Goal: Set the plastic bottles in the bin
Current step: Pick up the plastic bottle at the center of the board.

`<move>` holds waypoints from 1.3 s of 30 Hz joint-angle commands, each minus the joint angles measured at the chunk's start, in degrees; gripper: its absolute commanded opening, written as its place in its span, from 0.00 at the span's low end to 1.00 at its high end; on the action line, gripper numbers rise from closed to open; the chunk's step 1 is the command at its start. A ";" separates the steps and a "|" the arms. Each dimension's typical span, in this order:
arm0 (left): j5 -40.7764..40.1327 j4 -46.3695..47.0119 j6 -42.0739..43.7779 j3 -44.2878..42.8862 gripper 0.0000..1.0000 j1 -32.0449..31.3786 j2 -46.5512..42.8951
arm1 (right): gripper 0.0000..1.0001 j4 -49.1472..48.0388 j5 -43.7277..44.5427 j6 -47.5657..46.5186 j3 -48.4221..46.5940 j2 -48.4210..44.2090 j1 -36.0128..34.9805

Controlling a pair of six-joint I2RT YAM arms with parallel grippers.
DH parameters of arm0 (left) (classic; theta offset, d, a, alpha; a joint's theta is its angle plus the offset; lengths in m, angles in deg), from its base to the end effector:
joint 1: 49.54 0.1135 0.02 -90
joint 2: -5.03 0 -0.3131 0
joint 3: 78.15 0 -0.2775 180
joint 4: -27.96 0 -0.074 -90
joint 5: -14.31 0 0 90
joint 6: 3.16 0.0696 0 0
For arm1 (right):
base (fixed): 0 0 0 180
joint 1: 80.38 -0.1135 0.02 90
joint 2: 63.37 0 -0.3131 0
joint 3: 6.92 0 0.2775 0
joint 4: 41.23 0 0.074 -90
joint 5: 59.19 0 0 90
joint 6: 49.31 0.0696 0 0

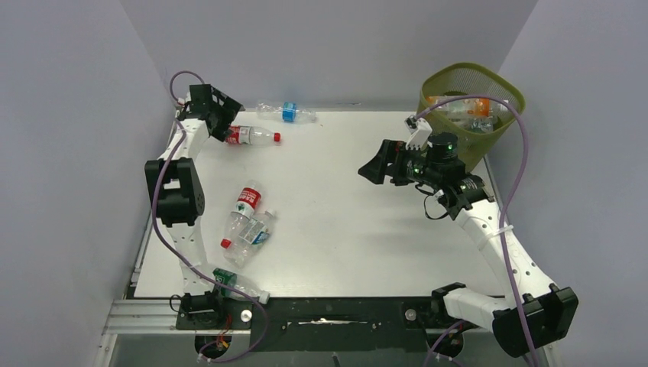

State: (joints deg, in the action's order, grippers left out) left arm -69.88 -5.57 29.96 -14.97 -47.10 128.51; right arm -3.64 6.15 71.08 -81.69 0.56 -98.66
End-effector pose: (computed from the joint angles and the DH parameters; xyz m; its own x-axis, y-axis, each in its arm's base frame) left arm 0.5775 0.0176 0.2500 -0.3815 -0.8502 -0.3627 -0.5209 0.5219 -0.6755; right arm 0.2544 0.1146 0.3852 -0.6918 0.2556 -0.6753 -0.3349 0.7150 0.6137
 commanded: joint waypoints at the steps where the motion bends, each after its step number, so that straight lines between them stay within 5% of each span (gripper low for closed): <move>1: -5.81 -3.46 -2.11 -6.04 0.87 0.73 2.33 | 0.98 -5.28 -1.54 -1.97 0.21 0.76 -0.71; 36: -10.69 -7.52 -3.10 -13.73 0.87 1.08 14.74 | 0.98 -9.68 -5.86 -3.26 4.99 3.14 -0.81; 39: -10.59 -7.42 -2.26 -12.56 0.78 1.08 14.43 | 0.98 -9.89 -5.62 -2.53 5.37 2.65 -0.85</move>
State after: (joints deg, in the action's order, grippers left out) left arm -80.16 -13.19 25.68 -25.70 -46.16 142.87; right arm -10.05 0.99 67.96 -76.62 4.60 -99.21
